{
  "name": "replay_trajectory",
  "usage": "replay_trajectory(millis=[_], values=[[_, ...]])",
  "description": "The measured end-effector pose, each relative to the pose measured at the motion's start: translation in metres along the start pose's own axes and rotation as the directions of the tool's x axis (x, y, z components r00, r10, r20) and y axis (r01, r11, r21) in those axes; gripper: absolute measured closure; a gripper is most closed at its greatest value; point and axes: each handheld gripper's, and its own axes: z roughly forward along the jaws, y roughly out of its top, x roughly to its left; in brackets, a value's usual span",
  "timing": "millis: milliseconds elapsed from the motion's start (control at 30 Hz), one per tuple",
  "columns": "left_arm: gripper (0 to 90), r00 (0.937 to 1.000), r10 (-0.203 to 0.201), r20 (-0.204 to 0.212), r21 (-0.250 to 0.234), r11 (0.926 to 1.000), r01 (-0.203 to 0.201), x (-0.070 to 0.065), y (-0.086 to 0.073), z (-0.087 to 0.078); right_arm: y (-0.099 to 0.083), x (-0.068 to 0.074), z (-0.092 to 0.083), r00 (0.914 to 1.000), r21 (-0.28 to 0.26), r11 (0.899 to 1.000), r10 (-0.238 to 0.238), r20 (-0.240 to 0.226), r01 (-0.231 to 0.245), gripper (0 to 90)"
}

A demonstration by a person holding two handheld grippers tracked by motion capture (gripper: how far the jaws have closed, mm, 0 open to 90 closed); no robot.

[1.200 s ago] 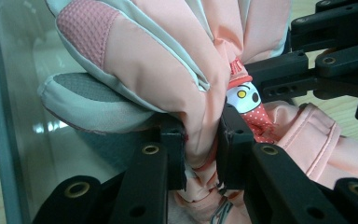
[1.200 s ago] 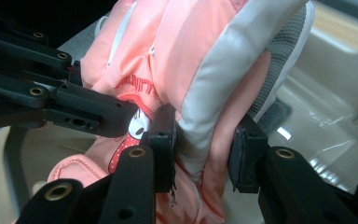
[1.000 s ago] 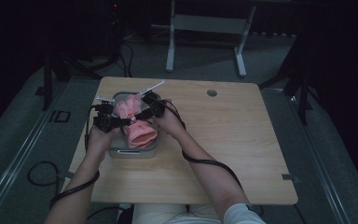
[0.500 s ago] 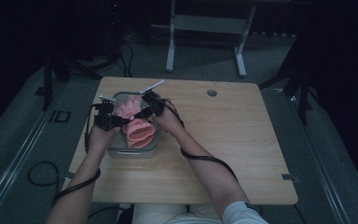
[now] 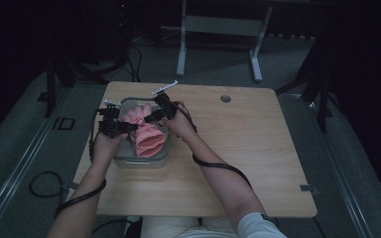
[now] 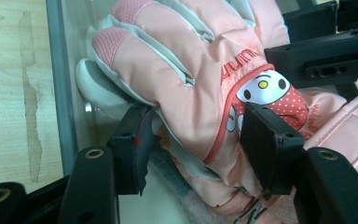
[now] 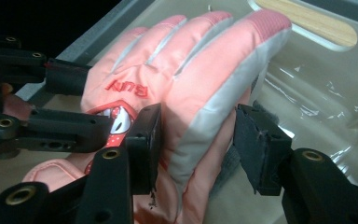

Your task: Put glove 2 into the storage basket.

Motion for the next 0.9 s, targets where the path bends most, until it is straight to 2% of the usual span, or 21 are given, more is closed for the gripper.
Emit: replay_trajectory(millis=[100, 200, 233, 333, 500, 567, 633, 800, 900], values=[[40.7, 1.0, 0.005, -0.005, -0.001, 1.0, -0.005, 0.0, 0.001, -0.002, 0.001, 0.0, -0.002, 1.0, -0.003, 1.0, -0.001, -0.007, 0.001, 52.5], [40.8, 0.9999, 0.007, -0.007, 0.001, 1.0, -0.007, -0.001, 0.001, -0.002, 0.0, 0.002, -0.004, 0.9999, -0.019, 1.0, -0.014, -0.003, 0.014, 59.3], [40.8, 0.9999, 0.009, -0.009, 0.004, 0.9999, -0.009, 0.0, 0.001, -0.001, 0.0, 0.002, -0.004, 0.9999, -0.012, 1.0, -0.015, -0.004, 0.015, 63.7], [40.7, 0.9998, 0.008, -0.016, 0.017, 0.9998, -0.008, 0.001, 0.001, 0.002, 0.001, 0.004, -0.002, 0.9991, 0.002, 0.999, -0.039, 0.016, 0.039, 64.1], [41.1, 0.9948, 0.068, -0.076, 0.041, 0.997, -0.065, -0.003, 0.0, 0.006, -0.001, 0.004, 0.006, 0.9973, 0.028, 0.998, -0.054, 0.051, 0.052, 64.8], [41.1, 0.989, 0.098, -0.11, 0.053, 0.9942, -0.093, -0.006, 0.0, 0.008, -0.001, 0.004, 0.008, 0.9958, 0.037, 0.998, -0.06, 0.069, 0.057, 65.0], [41.2, 0.9867, 0.106, -0.123, 0.056, 0.9934, -0.1, -0.007, 0.0, 0.009, -0.001, 0.001, 0.012, 0.9952, 0.046, 0.997, -0.057, 0.079, 0.054, 65.0], [42.7, 0.9919, 0.078, -0.1, 0.04, 0.9964, -0.074, -0.006, 0.001, 0.008, -0.001, 0.0, 0.009, 0.998, 0.026, 0.999, -0.032, 0.055, 0.031, 65.0], [42.7, 0.994, 0.066, -0.087, 0.024, 0.9976, -0.064, -0.006, 0.001, 0.003, 0.0, 0.003, 0.004, 0.9983, 0.015, 0.999, -0.036, 0.045, 0.035, 64.5]])
